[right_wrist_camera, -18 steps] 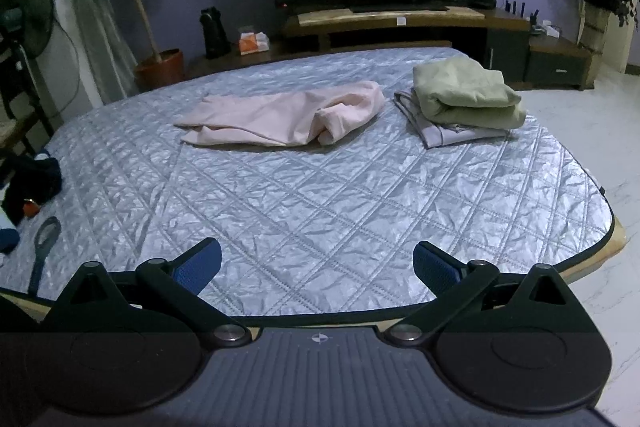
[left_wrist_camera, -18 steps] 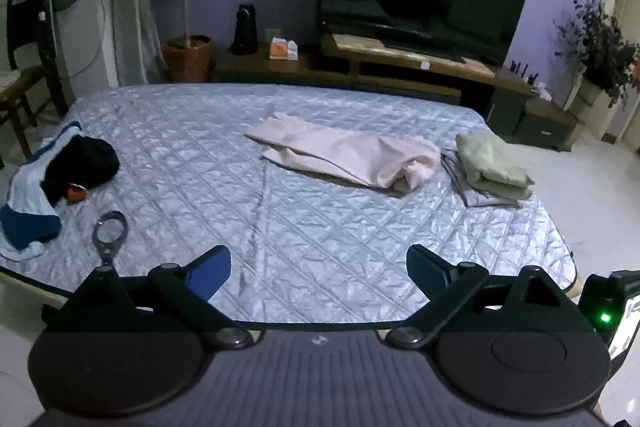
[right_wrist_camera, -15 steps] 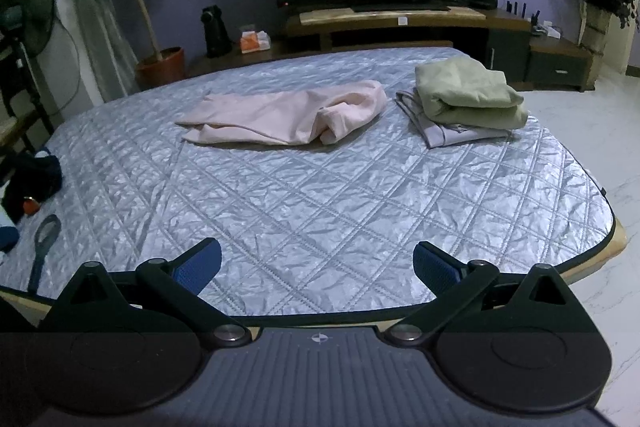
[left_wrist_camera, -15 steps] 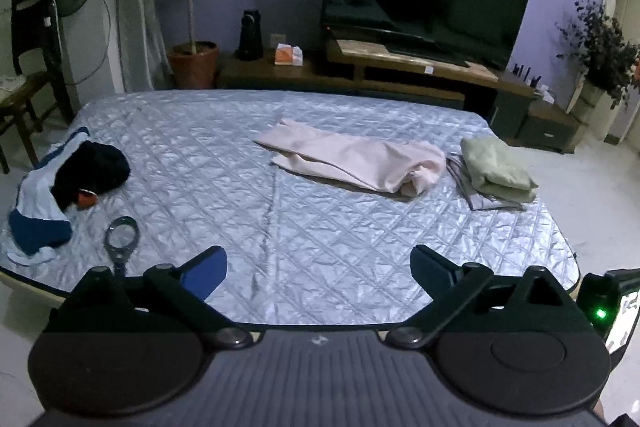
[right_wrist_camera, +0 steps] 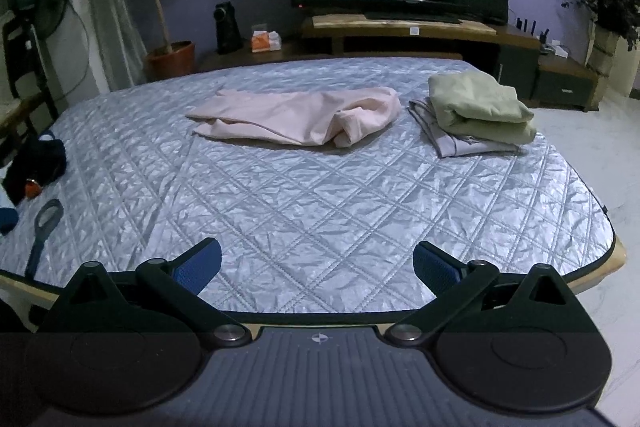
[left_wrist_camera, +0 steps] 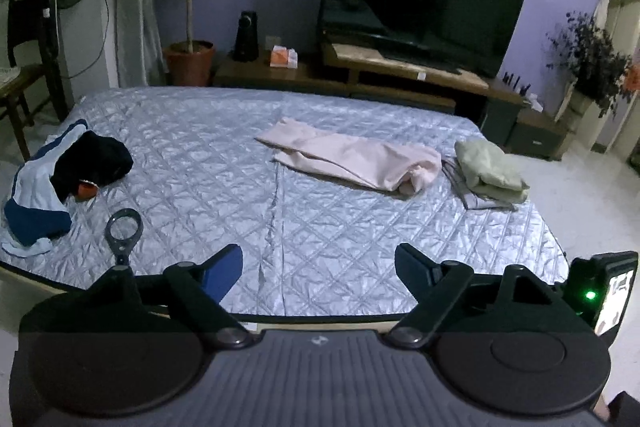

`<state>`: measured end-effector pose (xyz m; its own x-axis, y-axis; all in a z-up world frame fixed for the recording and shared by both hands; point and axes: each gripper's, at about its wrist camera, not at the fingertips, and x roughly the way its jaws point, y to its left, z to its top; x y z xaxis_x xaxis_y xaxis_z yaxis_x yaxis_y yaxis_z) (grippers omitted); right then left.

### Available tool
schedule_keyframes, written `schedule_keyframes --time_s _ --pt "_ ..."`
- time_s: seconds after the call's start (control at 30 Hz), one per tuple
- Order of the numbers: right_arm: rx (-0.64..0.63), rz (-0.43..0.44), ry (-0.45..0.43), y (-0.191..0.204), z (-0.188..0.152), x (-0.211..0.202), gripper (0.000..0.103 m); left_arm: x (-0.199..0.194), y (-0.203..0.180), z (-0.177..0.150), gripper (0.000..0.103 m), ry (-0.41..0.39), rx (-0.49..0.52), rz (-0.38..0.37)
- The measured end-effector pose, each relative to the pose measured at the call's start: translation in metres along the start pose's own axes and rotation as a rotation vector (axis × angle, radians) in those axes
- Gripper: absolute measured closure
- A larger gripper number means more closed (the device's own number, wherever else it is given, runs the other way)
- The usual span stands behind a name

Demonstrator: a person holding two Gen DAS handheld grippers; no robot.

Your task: Fold clothes

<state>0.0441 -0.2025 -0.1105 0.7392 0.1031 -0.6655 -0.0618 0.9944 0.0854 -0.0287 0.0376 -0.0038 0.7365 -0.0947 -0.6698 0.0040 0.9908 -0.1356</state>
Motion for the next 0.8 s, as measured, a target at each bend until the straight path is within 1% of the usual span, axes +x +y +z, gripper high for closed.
schedule_keyframes --time_s 0.1,0.17,0.2,0.27,0.33,0.4,0.47,0.5,0.53,0.6,0.67,0.73,0.8 --pt "0.015 0.004 0.004 -0.002 0.000 0.000 0.000 0.007 -0.001 -0.005 0.025 0.038 0.012 -0.015" --pt "0.019 0.010 0.006 -0.002 0.001 0.000 0.000 0.010 -0.004 -0.009 0.023 0.061 0.020 0.005" --pt "0.017 0.013 0.006 -0.001 0.001 0.000 0.000 0.012 -0.005 -0.010 0.020 0.075 0.013 0.024" --pt "0.010 0.018 0.007 0.002 0.002 0.001 0.000 0.018 -0.004 -0.012 0.021 0.102 0.004 0.033" --pt "0.001 0.017 0.008 0.004 0.002 0.001 0.000 0.021 -0.004 -0.014 0.027 0.111 0.010 0.033" --pt "-0.007 0.017 0.010 0.006 0.002 0.002 0.000 0.021 -0.002 -0.015 0.032 0.110 -0.002 0.018" --pt "-0.007 0.017 0.011 0.007 0.002 0.002 0.000 0.019 0.000 -0.018 0.038 0.088 -0.019 0.031" --pt "-0.005 0.016 0.011 0.007 0.002 0.002 0.000 0.018 0.002 -0.020 0.048 0.075 -0.027 0.040" --pt "-0.003 0.017 0.011 0.007 0.002 0.002 0.000 0.017 0.003 -0.022 0.052 0.063 -0.035 0.049" --pt "0.000 0.017 0.013 0.007 0.003 0.003 0.000 0.012 0.001 -0.026 0.051 0.032 -0.002 0.068" --pt "-0.003 0.016 0.015 0.009 0.003 0.004 0.000 0.008 0.001 -0.032 0.045 0.018 0.020 0.055" --pt "-0.010 0.014 0.015 0.011 0.003 0.004 0.000 0.004 0.002 -0.038 0.036 0.009 0.019 0.041" --pt "-0.015 0.014 0.013 0.013 0.003 0.004 0.000 0.005 0.004 -0.042 0.036 0.030 0.015 0.028"
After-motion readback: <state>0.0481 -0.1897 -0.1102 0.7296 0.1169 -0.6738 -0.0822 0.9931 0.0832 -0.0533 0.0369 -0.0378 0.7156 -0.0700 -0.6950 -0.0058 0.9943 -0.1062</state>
